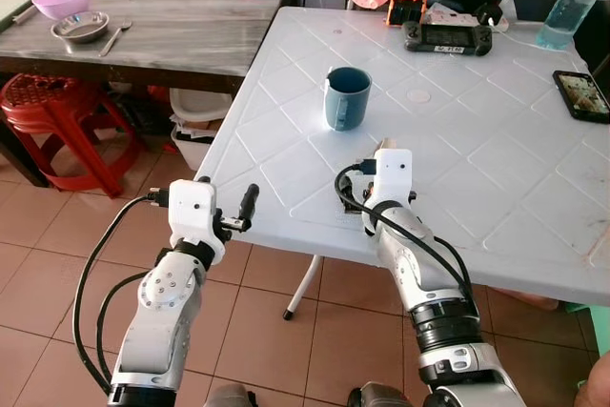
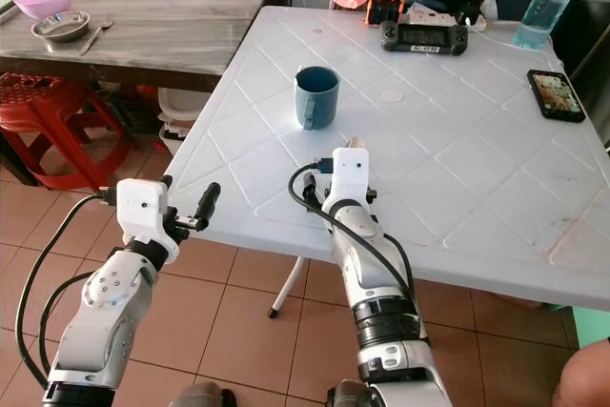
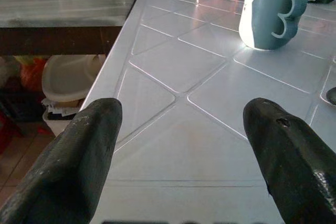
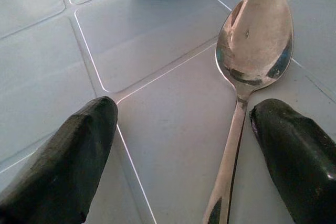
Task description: Setting the table
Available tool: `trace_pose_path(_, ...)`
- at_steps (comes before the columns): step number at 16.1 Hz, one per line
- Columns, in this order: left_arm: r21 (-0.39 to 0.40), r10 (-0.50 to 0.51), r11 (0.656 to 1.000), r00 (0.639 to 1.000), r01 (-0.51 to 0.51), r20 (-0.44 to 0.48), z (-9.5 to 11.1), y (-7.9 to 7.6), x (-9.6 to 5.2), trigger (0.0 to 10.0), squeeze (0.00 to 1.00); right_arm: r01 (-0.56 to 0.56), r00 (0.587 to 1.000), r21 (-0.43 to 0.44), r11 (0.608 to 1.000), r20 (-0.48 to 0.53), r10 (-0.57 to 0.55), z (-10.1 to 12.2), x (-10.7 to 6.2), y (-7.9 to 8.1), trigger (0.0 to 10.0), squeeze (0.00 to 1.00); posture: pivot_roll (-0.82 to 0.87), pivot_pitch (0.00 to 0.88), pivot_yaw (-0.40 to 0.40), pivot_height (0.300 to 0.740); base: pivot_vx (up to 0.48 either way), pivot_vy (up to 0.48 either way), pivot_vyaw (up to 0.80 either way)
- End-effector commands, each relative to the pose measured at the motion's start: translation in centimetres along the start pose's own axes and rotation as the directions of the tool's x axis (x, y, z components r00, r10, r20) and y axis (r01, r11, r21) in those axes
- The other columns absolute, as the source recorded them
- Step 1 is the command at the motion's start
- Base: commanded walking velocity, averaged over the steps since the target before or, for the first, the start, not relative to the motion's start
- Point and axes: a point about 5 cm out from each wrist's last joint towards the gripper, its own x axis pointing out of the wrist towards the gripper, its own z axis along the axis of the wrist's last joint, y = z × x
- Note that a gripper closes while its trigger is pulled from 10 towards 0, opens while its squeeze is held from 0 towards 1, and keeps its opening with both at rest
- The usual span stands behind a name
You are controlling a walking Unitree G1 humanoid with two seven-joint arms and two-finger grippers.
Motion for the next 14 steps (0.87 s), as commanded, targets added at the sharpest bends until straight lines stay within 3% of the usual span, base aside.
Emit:
trace_pose_path(1, 0.007, -0.010, 1.000, 1.000, 0.010, 0.000, 0.3, -0.1, 0.1, 10.0, 0.00, 0.067, 0.995, 0.006, 0.998, -0.074, -0.067, -1.3, 0.1, -1.4, 3.8, 0.00, 0.02, 0.048, 0.043, 0.740, 0.000, 0.000, 0.00)
trace_pose_path(3, 0.005, -0.011, 1.000, 1.000, 0.011, -0.001, 0.3, -0.1, 0.1, 10.0, 0.00, 0.113, 0.990, -0.001, 0.994, -0.090, -0.113, -1.3, 0.2, -2.5, 0.2, 0.00, 0.02, 0.047, 0.042, 0.740, 0.000, 0.000, 0.00)
trace_pose_path(10, 0.001, -0.016, 1.000, 1.000, 0.016, -0.009, 0.1, -0.2, 0.2, 10.0, 0.00, 0.183, 0.961, 0.057, 0.982, -0.222, -0.166, -3.1, -0.5, -6.2, 0.0, 0.00, 0.01, 0.048, 0.043, 0.740, 0.000, 0.000, 0.00)
trace_pose_path(14, 0.004, -0.020, 1.000, 1.000, 0.020, -0.012, 0.1, -0.2, 0.3, 10.0, 0.00, 0.158, 0.954, 0.085, 0.984, -0.271, -0.130, -4.1, -0.6, -6.4, 0.0, 0.00, 0.02, 0.044, 0.042, 0.740, 0.000, 0.000, 0.00)
